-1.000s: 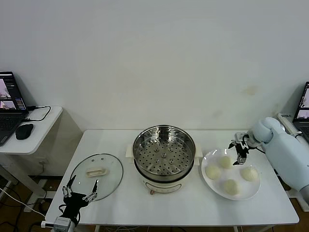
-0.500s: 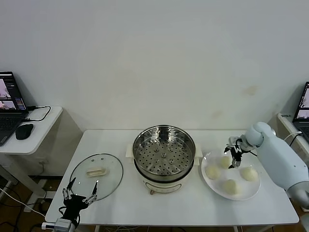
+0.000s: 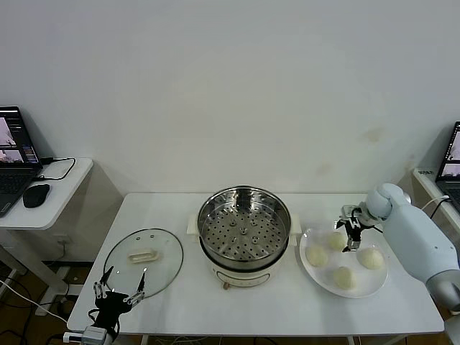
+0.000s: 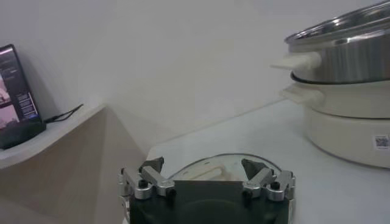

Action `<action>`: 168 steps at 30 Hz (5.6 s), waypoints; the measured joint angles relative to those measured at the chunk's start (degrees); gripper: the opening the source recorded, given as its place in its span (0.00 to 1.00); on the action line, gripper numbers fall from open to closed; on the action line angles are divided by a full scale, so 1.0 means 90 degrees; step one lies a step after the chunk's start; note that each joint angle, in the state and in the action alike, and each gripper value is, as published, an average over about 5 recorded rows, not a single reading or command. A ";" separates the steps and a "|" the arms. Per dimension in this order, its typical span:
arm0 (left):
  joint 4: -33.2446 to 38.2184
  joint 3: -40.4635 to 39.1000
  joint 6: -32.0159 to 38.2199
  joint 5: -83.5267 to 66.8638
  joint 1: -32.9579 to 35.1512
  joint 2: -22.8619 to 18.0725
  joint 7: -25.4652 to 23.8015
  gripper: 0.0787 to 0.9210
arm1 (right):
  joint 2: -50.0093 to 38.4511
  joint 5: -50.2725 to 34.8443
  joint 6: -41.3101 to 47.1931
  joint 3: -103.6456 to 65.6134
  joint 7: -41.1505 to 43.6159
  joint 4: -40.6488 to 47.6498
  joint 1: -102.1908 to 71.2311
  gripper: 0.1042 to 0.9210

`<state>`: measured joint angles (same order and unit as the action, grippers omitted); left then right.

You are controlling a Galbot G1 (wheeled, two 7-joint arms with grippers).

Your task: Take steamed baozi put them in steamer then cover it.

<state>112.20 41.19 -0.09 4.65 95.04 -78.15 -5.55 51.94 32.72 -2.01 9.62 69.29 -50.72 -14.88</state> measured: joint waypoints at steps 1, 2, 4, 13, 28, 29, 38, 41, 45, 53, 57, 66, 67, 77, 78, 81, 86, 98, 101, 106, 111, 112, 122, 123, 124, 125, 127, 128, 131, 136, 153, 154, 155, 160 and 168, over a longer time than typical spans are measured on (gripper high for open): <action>-0.0003 -0.0001 0.0001 0.0000 0.0001 -0.0003 0.0000 0.88 | 0.0007 -0.0004 0.0000 -0.0003 -0.0014 0.0010 -0.0002 0.88; -0.0007 -0.0002 0.0002 0.0001 0.0004 -0.0005 0.0000 0.88 | 0.0014 -0.0008 0.0001 -0.0005 -0.0028 0.0021 -0.0003 0.88; -0.0013 -0.0007 0.0005 0.0002 0.0009 -0.0012 0.0001 0.88 | 0.0025 -0.0016 0.0003 -0.0006 -0.0051 0.0044 -0.0002 0.87; -0.0039 -0.0030 0.0011 0.0007 0.0001 -0.0046 0.0007 0.88 | 0.0055 -0.0073 0.0036 0.0006 -0.0052 0.0117 0.0024 0.63; -0.0072 -0.0079 0.0020 0.0006 -0.0052 -0.0046 0.0021 0.88 | -0.0212 -0.0618 0.0254 0.0179 0.0282 -0.0277 0.0400 0.58; -0.0069 -0.0085 0.0020 0.0005 -0.0057 -0.0050 0.0022 0.88 | -0.0244 -0.0716 0.0286 0.0246 0.0328 -0.0342 0.0489 0.58; 0.0036 -0.0087 0.0023 -0.0016 -0.0029 -0.0111 0.0055 0.88 | -0.0221 -0.1794 0.0601 0.1278 0.0737 -0.0574 0.1948 0.58; 0.0073 -0.0074 0.0033 -0.0026 -0.0011 -0.0110 0.0081 0.88 | -0.0075 -0.2135 0.0682 0.1700 0.0857 -0.0554 0.2494 0.58; 0.0125 -0.0041 0.0053 -0.0044 -0.0008 -0.0124 0.0118 0.88 | 0.0242 -0.2468 0.0721 0.2172 0.1014 -0.0436 0.3117 0.57; 0.0147 0.0053 0.0133 -0.0063 0.0013 -0.0093 0.0246 0.88 | 0.1212 -0.2874 0.0094 0.2622 0.1300 0.0181 0.3870 0.58; 0.0155 0.0122 0.0161 -0.0056 0.0061 -0.0073 0.0288 0.88 | 0.1628 -0.2944 -0.0835 0.2810 0.1380 0.0444 0.4029 0.58; 0.0188 0.0177 0.0183 0.0017 0.0203 -0.0148 0.0318 0.88 | 0.1962 -0.2646 -0.2800 0.3227 0.1296 0.0107 0.4072 0.58; 0.0193 0.0173 0.0183 0.0025 0.0218 -0.0164 0.0319 0.88 | 0.1984 -0.2566 -0.2986 0.3275 0.1261 0.0030 0.4062 0.58; 0.0266 0.0176 0.0179 0.0054 0.0339 -0.0263 0.0322 0.88 | 0.2078 -0.1662 -0.4200 0.3729 0.0891 -0.0827 0.4025 0.58; 0.0263 0.0177 0.0180 0.0057 0.0351 -0.0272 0.0327 0.88 | 0.2086 -0.1579 -0.4273 0.3761 0.0851 -0.0894 0.4012 0.58; 0.0254 0.0175 0.0185 0.0068 0.0381 -0.0304 0.0342 0.88 | 0.2126 -0.1355 -0.4454 0.3838 0.0728 -0.1018 0.3952 0.58; 0.0273 0.0161 0.0188 0.0077 0.0414 -0.0345 0.0345 0.88 | 0.2220 -0.1045 -0.4665 0.3880 0.0465 -0.0995 0.3788 0.58; 0.0149 0.0103 0.0176 0.0060 0.0331 -0.0358 0.0328 0.88 | 0.2541 -0.0484 -0.4916 0.3791 -0.0156 -0.0285 0.3345 0.59; 0.0134 0.0092 0.0174 0.0059 0.0320 -0.0359 0.0324 0.88 | 0.2617 -0.0388 -0.4946 0.3767 -0.0249 -0.0156 0.3260 0.59; 0.0111 0.0086 0.0173 0.0057 0.0317 -0.0358 0.0324 0.88 | 0.2730 -0.0232 -0.4982 0.3707 -0.0360 0.0039 0.3161 0.59; 0.0092 0.0079 0.0173 0.0053 0.0311 -0.0368 0.0327 0.88 | 0.2814 -0.0114 -0.5002 0.3680 -0.0459 0.0173 0.3068 0.59; 0.0090 0.0075 0.0173 0.0053 0.0310 -0.0373 0.0328 0.88 | 0.2830 -0.0093 -0.5004 0.3672 -0.0480 0.0194 0.3051 0.59; 0.0085 0.0023 0.0173 0.0063 0.0330 -0.0440 0.0316 0.88 | 0.2787 0.0005 -0.4709 0.3615 -0.0430 0.0125 0.3048 0.79; 0.0086 0.0019 0.0173 0.0064 0.0332 -0.0441 0.0316 0.88 | 0.2762 -0.0018 -0.4643 0.3618 -0.0393 0.0085 0.3068 0.82; 0.0086 0.0015 0.0173 0.0066 0.0333 -0.0441 0.0316 0.88 | 0.2734 -0.0055 -0.4573 0.3623 -0.0350 0.0037 0.3090 0.85; 0.0087 0.0011 0.0173 0.0068 0.0335 -0.0439 0.0316 0.88 | 0.2699 -0.0112 -0.4495 0.3628 -0.0296 -0.0021 0.3115 0.86; 0.0094 0.0008 0.0173 0.0070 0.0335 -0.0434 0.0315 0.88 | 0.2607 -0.0287 -0.4316 0.3635 -0.0164 -0.0172 0.3174 0.87; 0.0101 0.0009 0.0173 0.0070 0.0334 -0.0431 0.0315 0.88 | 0.2547 -0.0410 -0.4206 0.3633 -0.0085 -0.0270 0.3208 0.88; 0.0129 0.0013 0.0173 0.0071 0.0337 -0.0426 0.0313 0.88 | 0.2315 -0.0867 -0.3793 0.3607 0.0168 -0.0643 0.3339 0.88; 0.0197 0.0014 0.0170 0.0084 0.0389 -0.0432 0.0304 0.88 | 0.1754 -0.1690 -0.2874 0.3615 0.0493 -0.1346 0.3660 0.88; 0.0333 -0.0091 0.0112 0.0054 0.0535 -0.0262 0.0236 0.88 | -0.1038 -0.3525 0.1303 0.3859 0.0815 -0.3348 0.3913 0.88; 0.0341 -0.0097 0.0096 0.0035 0.0528 -0.0256 0.0225 0.88 | -0.1202 -0.3527 0.1490 0.3827 0.0813 -0.3460 0.3842 0.88; 0.0349 -0.0103 0.0076 0.0009 0.0522 -0.0251 0.0213 0.88 | -0.1362 -0.3518 0.1661 0.3782 0.0810 -0.3570 0.3755 0.88; 0.0404 -0.0130 -0.0030 -0.0128 0.0537 -0.0246 0.0168 0.88 | -0.1971 -0.3330 0.2237 0.3425 0.0760 -0.3958 0.3116 0.88; 0.0512 -0.0164 -0.0082 -0.0144 0.0669 -0.0283 0.0148 0.88 | -0.2364 -0.2870 0.2556 0.2642 0.0539 -0.4152 0.1800 0.88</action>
<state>116.80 39.72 -0.83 3.35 101.06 -80.70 -4.22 30.66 6.88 21.00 33.39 74.14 -88.08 1.32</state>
